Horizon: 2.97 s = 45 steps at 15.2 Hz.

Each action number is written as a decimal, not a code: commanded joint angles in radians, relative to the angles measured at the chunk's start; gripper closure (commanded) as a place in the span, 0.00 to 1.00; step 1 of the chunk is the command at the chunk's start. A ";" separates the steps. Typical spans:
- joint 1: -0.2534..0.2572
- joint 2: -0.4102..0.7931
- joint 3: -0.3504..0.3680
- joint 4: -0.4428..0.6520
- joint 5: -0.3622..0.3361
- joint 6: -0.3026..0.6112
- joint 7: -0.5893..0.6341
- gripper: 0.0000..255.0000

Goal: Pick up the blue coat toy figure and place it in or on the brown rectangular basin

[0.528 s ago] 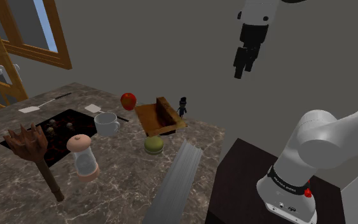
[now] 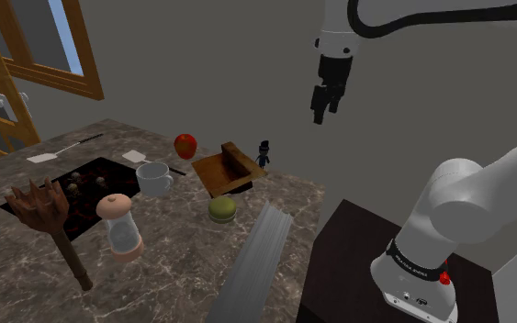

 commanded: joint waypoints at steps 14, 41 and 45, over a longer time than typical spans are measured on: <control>-0.029 0.519 -0.026 0.152 -0.105 0.365 -0.039 0.00; -0.048 0.905 -0.046 0.342 -0.175 0.561 -0.040 1.00; -0.048 0.905 -0.046 0.342 -0.175 0.561 -0.040 1.00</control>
